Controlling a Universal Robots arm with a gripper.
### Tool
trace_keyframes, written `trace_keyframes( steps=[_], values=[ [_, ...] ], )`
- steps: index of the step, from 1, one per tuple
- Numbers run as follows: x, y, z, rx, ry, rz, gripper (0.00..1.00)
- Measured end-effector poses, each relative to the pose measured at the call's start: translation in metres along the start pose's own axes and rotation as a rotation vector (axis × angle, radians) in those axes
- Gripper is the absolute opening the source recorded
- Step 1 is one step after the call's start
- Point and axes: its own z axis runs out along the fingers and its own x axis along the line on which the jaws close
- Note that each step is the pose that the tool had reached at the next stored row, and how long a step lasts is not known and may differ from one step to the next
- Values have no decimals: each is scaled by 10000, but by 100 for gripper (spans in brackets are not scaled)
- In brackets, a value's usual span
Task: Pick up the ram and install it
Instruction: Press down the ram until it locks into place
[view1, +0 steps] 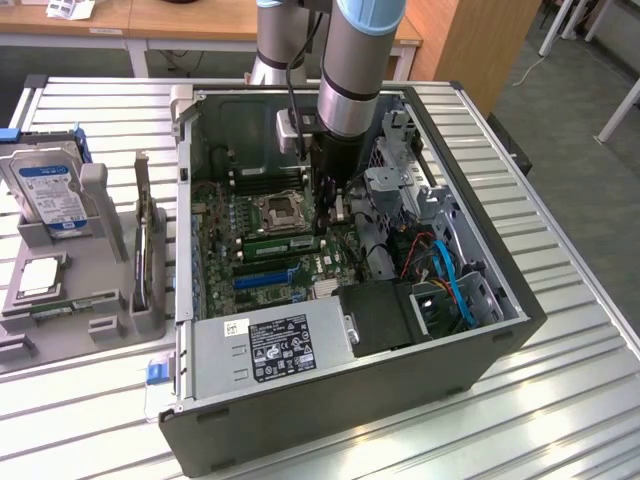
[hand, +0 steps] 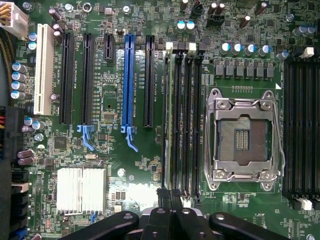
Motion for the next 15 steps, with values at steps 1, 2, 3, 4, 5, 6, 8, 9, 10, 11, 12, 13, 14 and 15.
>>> trace_keyframes(
  steps=[1,2,3,4,5,6,8,9,10,11,12,13,14,15],
  values=[
    [0,0,0,0,0,-1,10],
    [0,0,0,0,1,0,10],
    [0,0,0,0,0,0,10],
    [0,0,1,0,0,0,10],
    [0,0,3,1,-1,0,10],
    [0,-1,16,0,0,0,10],
    [1,-1,31,0,-1,0,10],
    [1,-1,31,0,0,0,10],
    [1,-1,31,0,0,0,10],
    [1,-1,32,0,0,0,10],
    [1,-1,34,1,-1,0,10],
    [0,-1,37,1,-3,0,10],
    [1,-2,40,1,-3,0,10],
    [1,-2,42,0,0,-1,10]
  ],
)
